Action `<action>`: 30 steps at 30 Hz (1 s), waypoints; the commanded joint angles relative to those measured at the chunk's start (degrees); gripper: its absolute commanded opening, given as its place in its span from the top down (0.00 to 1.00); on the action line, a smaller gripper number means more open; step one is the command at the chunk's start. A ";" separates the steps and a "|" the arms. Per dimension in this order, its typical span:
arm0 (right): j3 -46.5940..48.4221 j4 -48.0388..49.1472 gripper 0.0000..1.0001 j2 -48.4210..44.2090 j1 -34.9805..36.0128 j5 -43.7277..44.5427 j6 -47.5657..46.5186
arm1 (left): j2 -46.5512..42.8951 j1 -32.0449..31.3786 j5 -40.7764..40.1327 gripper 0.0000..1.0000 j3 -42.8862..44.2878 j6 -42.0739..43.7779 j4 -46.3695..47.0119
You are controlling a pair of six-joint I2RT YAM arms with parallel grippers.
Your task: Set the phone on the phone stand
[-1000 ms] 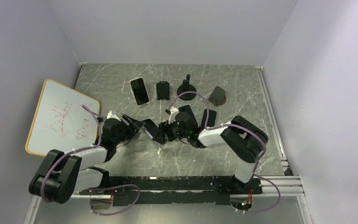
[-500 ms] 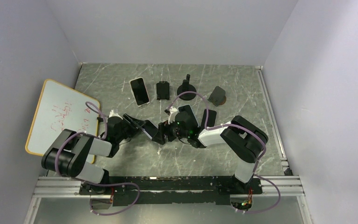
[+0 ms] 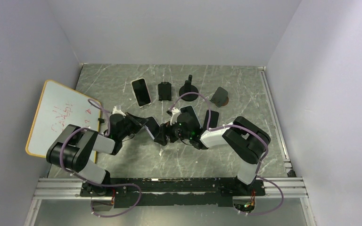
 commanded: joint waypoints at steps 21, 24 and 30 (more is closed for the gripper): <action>-1.98 -15.52 0.00 -46.13 -16.09 7.54 -12.45 | 16.90 1.00 49.32 0.95 66.03 63.54 -32.19; -3.24 -14.92 0.00 -46.21 -16.24 6.61 -11.70 | 21.60 1.64 50.29 0.95 70.87 61.09 -25.95; -3.46 -14.82 0.00 -45.65 -16.36 6.13 -11.87 | 29.93 4.18 50.51 0.95 71.31 38.41 8.90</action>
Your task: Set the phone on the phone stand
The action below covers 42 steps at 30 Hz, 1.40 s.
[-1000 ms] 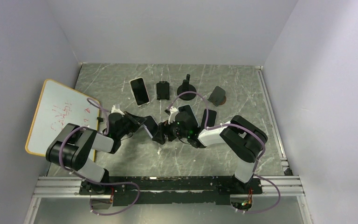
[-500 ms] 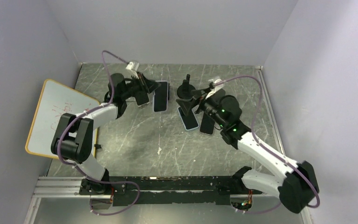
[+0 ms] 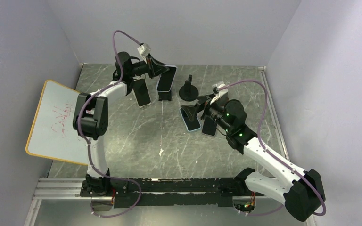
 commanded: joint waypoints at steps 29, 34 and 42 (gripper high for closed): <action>4.09 2.50 0.00 11.53 -0.67 -3.74 0.60 | 28.18 7.93 10.78 0.95 26.61 -38.76 46.19; 4.62 3.51 0.00 13.23 -0.67 -4.60 1.23 | 28.34 9.98 7.45 0.95 28.41 -43.80 52.57; 4.67 5.03 0.00 14.93 -0.60 -6.11 2.63 | 25.59 12.18 2.81 0.95 28.50 -52.96 62.64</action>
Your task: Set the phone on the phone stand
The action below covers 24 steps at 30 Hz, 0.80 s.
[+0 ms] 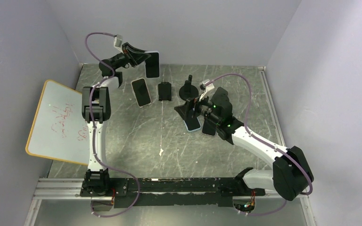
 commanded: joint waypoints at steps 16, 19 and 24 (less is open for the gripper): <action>22.17 2.37 0.33 19.12 -4.25 -12.11 -5.16 | -15.95 -2.52 1.99 0.95 -16.94 -9.17 20.65; 32.73 -2.18 0.36 25.87 -6.53 -17.99 -7.45 | -17.17 -2.85 3.52 0.95 -18.35 -9.39 20.69; 51.58 -14.33 0.45 36.97 -9.38 -29.38 -12.55 | -17.80 -2.87 4.92 0.95 -18.94 -10.36 20.65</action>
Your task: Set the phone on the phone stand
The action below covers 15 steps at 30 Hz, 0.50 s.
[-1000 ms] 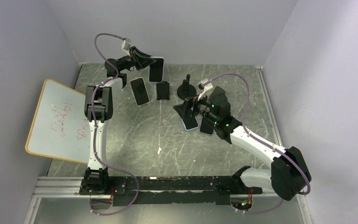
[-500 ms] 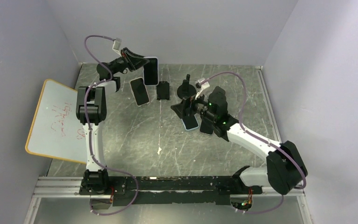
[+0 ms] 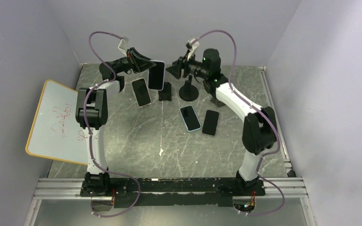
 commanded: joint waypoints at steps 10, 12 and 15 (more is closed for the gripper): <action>28.01 -22.70 0.53 18.23 -1.65 -18.51 -9.65 | -1.74 -0.92 1.01 0.95 1.59 -3.15 18.31; 29.44 -23.10 0.53 19.38 -1.49 -18.99 -9.68 | -1.57 -0.92 0.93 0.95 1.83 -3.08 18.29; 30.89 -23.15 0.55 20.54 -1.26 -19.37 -9.53 | -1.12 -0.98 1.25 0.95 2.41 -3.51 18.31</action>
